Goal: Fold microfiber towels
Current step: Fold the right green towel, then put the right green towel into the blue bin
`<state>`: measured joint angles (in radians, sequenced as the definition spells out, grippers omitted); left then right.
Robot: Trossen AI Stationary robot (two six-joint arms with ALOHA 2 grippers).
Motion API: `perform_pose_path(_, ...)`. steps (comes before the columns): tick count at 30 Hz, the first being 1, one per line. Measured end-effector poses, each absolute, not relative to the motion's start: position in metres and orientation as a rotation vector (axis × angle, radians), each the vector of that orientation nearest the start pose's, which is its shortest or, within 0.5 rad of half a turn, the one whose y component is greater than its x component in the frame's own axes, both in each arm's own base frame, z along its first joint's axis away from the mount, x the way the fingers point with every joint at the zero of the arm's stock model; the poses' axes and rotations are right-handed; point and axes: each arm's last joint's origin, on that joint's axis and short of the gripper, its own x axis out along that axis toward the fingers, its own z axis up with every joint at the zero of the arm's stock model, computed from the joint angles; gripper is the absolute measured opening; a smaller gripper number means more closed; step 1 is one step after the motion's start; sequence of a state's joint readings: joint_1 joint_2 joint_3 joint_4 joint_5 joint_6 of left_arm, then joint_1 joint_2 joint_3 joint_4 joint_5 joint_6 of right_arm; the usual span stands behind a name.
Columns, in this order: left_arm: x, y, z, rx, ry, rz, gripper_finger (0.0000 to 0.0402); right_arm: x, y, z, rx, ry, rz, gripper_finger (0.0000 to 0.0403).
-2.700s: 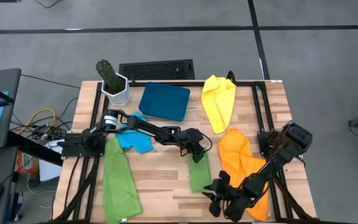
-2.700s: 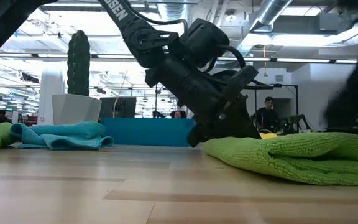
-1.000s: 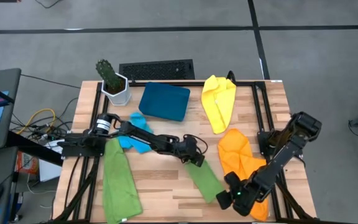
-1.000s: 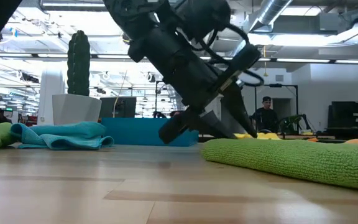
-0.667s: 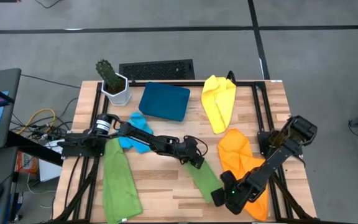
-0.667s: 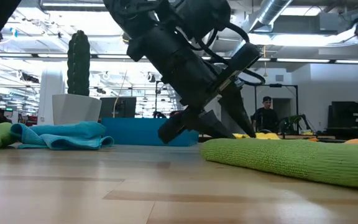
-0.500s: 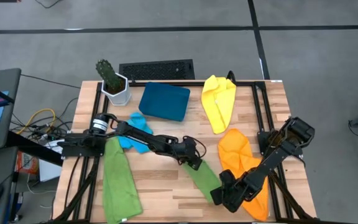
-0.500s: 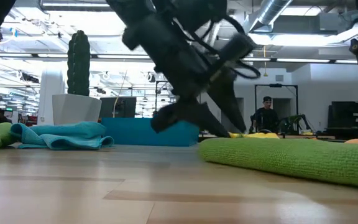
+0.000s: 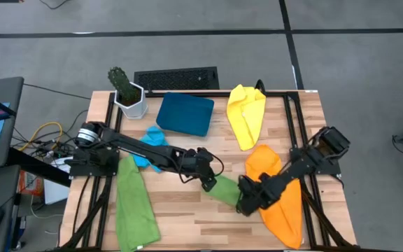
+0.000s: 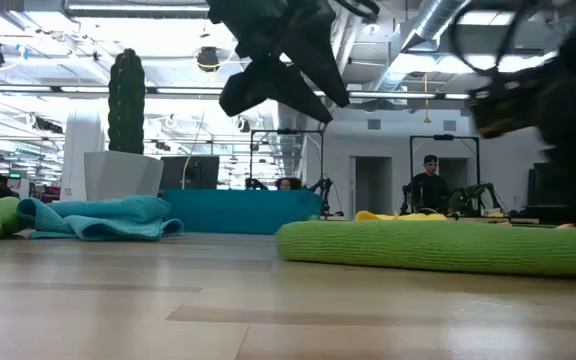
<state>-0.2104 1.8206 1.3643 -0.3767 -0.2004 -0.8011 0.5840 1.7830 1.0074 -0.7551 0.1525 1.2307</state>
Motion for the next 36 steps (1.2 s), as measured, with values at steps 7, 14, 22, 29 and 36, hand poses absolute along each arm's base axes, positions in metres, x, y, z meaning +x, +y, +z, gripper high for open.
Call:
perform_pose_path(7,0.39,-0.078,0.229,-0.551,0.796,0.292,0.0105,0.25,0.132,0.183,0.524,1.268,-0.487,0.015)
perform_pose_path(14,0.402,-0.081,0.223,-0.528,0.686,0.169,0.0105,0.227,0.144,0.223,0.907,1.106,-0.571,0.017)
perform_pose_path(22,0.423,-0.079,0.193,-0.555,0.697,0.045,0.0105,0.21,0.172,0.198,0.921,1.141,-0.752,0.0236)
perform_pose_path(29,0.427,-0.073,0.176,-0.578,0.744,0.04,0.0105,0.231,0.179,0.171,0.985,1.091,-0.802,0.0264)
perform_pose_path(36,0.427,-0.073,0.177,-0.581,0.741,0.033,0.0105,0.25,0.169,0.156,1.045,1.061,-0.87,0.0265)
